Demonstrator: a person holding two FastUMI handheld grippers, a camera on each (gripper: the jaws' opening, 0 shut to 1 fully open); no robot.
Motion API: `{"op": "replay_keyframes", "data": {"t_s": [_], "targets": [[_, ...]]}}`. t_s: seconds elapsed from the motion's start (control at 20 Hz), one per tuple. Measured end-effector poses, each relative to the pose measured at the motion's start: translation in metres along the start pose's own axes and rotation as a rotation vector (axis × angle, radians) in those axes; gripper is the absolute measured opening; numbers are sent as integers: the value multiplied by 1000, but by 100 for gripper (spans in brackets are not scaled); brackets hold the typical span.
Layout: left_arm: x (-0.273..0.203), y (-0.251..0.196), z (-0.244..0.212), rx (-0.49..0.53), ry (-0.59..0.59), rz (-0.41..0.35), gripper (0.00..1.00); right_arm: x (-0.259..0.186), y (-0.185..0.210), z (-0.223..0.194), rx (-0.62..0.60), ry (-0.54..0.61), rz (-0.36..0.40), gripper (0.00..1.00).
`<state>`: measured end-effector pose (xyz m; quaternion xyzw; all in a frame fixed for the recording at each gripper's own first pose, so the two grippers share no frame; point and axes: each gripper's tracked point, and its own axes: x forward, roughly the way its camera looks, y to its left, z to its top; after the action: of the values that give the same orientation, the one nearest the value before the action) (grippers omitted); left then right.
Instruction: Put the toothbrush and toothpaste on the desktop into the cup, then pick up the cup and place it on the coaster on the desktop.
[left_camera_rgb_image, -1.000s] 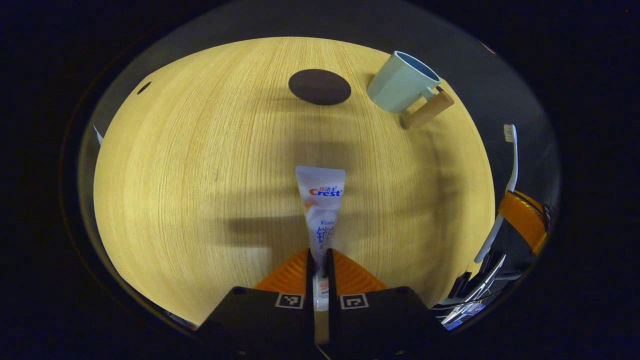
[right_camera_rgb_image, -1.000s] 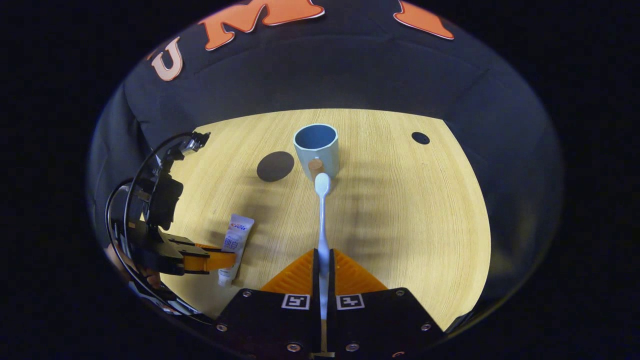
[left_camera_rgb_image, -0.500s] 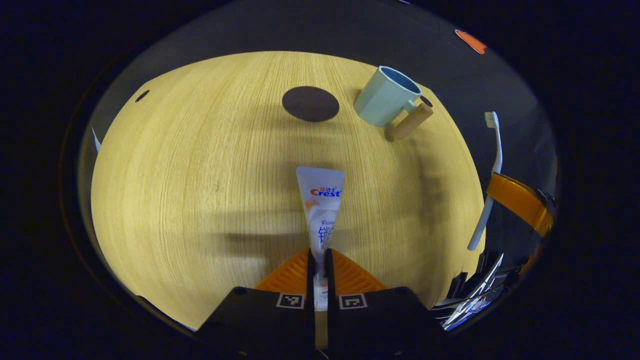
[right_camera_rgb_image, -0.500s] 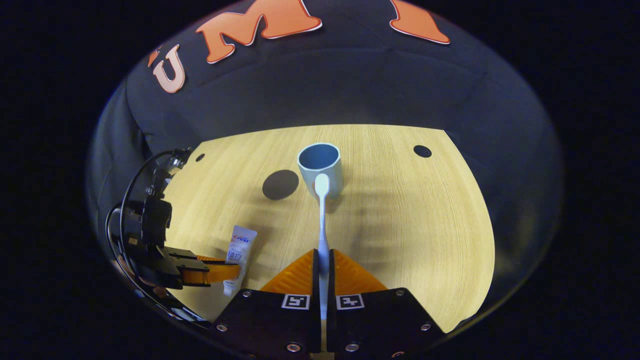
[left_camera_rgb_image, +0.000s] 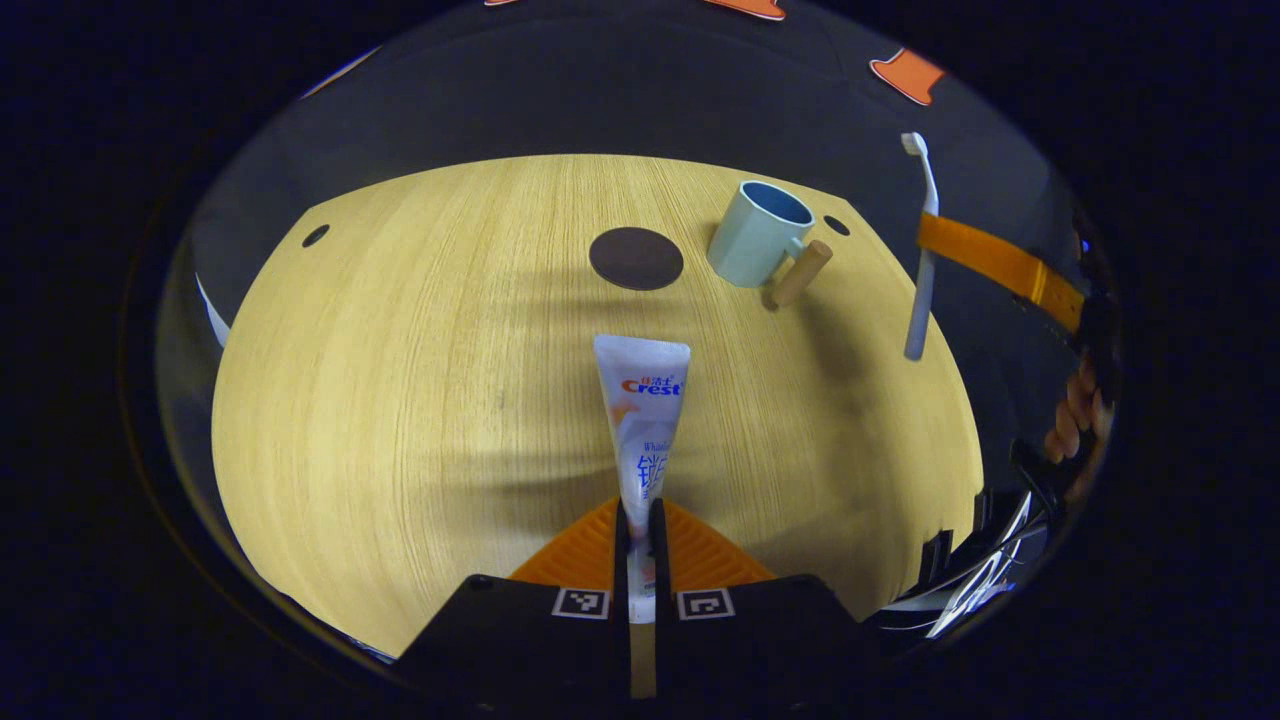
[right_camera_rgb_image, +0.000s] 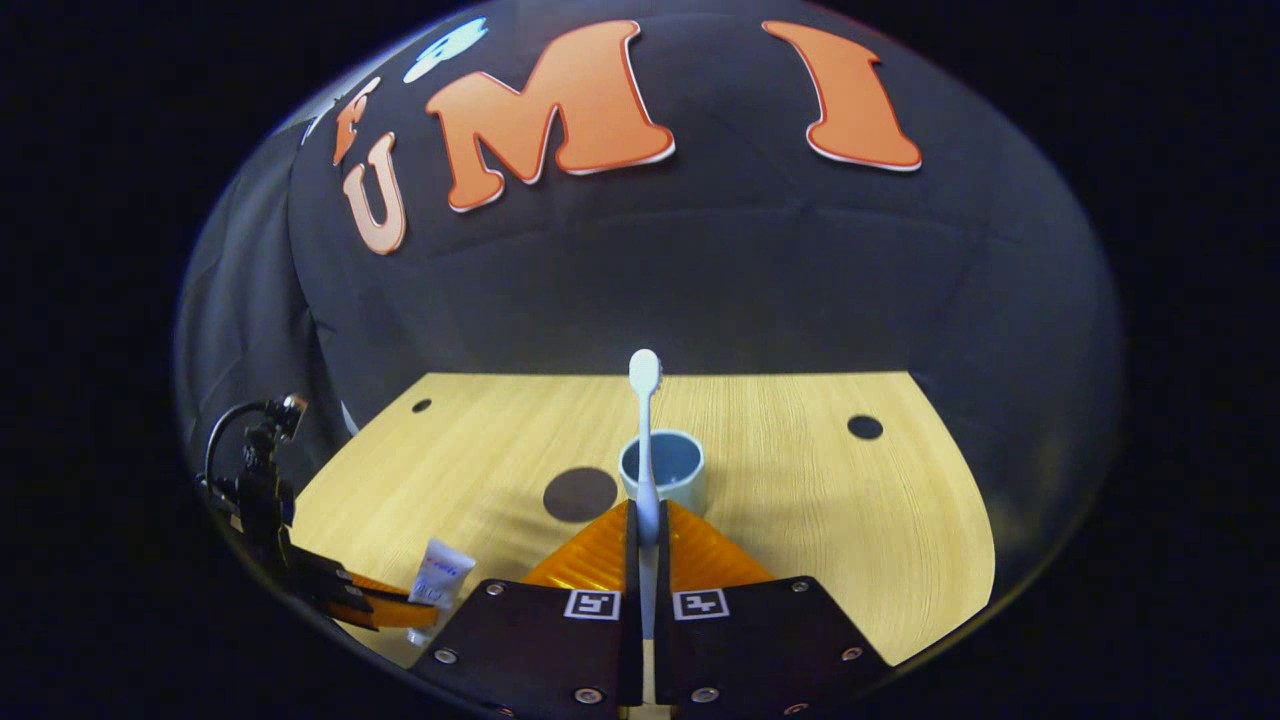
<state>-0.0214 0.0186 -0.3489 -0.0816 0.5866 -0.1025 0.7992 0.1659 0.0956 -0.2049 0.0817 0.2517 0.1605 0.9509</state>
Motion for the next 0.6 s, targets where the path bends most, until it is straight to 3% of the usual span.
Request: {"op": "replay_keyframes", "data": {"t_s": [0.25,0.6], "targets": [[5,6,-8,-2,10,4,10,30,4,36,-40,-193,26,5],[-6,17,-7,1,-13,32,10,74,7,64,-61,-347,43,5]]}}
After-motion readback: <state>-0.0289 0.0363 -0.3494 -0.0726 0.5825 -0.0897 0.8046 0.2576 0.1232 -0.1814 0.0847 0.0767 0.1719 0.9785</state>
